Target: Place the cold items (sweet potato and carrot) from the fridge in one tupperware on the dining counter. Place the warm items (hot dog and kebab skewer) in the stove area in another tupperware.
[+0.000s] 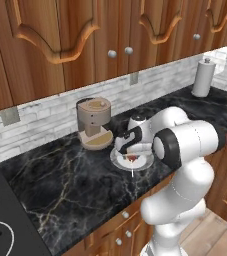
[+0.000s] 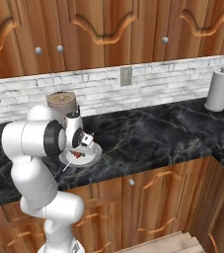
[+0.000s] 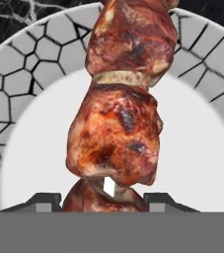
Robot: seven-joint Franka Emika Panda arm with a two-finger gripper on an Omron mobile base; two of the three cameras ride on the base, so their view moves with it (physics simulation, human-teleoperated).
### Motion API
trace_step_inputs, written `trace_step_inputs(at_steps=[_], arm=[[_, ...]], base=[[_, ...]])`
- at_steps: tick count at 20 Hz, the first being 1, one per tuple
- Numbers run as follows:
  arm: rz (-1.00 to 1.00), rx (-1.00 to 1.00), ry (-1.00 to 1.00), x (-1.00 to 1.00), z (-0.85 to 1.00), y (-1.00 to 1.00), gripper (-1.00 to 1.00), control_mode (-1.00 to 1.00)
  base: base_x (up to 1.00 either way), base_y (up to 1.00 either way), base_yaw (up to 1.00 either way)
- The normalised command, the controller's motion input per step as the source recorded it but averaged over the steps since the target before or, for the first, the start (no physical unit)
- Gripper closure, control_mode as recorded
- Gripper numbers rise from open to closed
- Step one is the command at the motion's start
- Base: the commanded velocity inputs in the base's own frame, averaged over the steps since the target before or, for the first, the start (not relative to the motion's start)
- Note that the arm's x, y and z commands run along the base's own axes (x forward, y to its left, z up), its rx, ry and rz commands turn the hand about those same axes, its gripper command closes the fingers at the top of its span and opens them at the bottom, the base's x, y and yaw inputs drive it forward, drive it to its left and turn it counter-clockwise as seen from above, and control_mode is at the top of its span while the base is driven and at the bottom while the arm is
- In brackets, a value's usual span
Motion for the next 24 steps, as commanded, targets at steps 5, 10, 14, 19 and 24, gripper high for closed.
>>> trace_step_inputs(at_steps=[5,10,14,19,24], arm=[[-0.05,0.00,-0.08,-0.16,0.13,0.00,1.00,-1.00],[-0.06,0.00,-0.24,-0.50,0.63,0.00,1.00,-1.00],[-0.06,0.00,-0.17,-0.50,0.72,-0.04,1.00,-1.00],[-0.07,0.00,-0.01,-0.46,0.70,-0.11,1.00,-1.00],[-0.07,0.00,0.00,-0.45,0.74,-0.08,1.00,-1.00]], base=[[0.00,0.00,0.00],[0.00,0.00,0.00],[0.00,0.00,0.00],[0.00,0.00,0.00],[0.00,0.00,0.00]])
